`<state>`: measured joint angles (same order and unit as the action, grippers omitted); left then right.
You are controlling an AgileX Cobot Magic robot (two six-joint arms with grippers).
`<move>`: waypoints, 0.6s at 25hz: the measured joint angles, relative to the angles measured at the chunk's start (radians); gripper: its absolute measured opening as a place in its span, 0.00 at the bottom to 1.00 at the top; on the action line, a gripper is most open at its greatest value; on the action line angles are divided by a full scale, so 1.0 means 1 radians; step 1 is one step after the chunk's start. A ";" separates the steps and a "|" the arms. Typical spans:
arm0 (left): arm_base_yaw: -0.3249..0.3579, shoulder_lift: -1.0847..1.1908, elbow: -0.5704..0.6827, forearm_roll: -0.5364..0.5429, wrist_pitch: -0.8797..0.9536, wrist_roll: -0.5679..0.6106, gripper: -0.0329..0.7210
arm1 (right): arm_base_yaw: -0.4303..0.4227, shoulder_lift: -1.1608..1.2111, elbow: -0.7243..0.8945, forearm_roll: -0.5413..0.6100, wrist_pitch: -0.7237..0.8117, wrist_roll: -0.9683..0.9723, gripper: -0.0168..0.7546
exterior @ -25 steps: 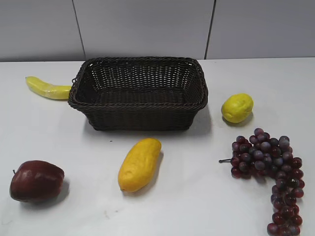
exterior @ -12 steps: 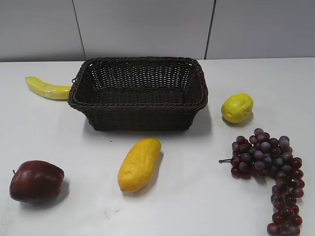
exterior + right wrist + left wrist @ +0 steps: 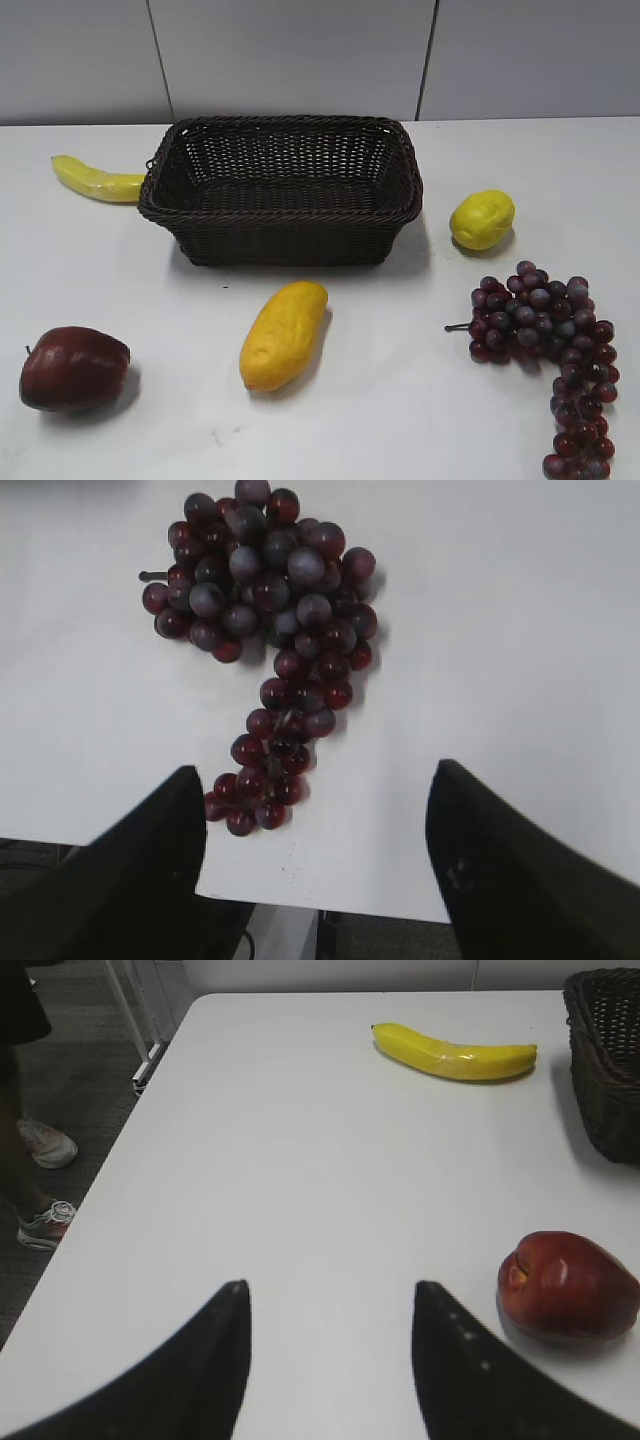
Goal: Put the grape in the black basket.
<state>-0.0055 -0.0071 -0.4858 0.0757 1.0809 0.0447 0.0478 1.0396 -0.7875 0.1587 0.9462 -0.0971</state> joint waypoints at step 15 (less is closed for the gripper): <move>0.000 0.000 0.000 0.000 0.000 0.000 0.68 | 0.000 0.451 -0.026 0.074 -0.198 -0.228 0.70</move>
<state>-0.0055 -0.0071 -0.4858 0.0757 1.0809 0.0447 0.0478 1.4907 -0.8132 0.2330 0.7483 -0.3253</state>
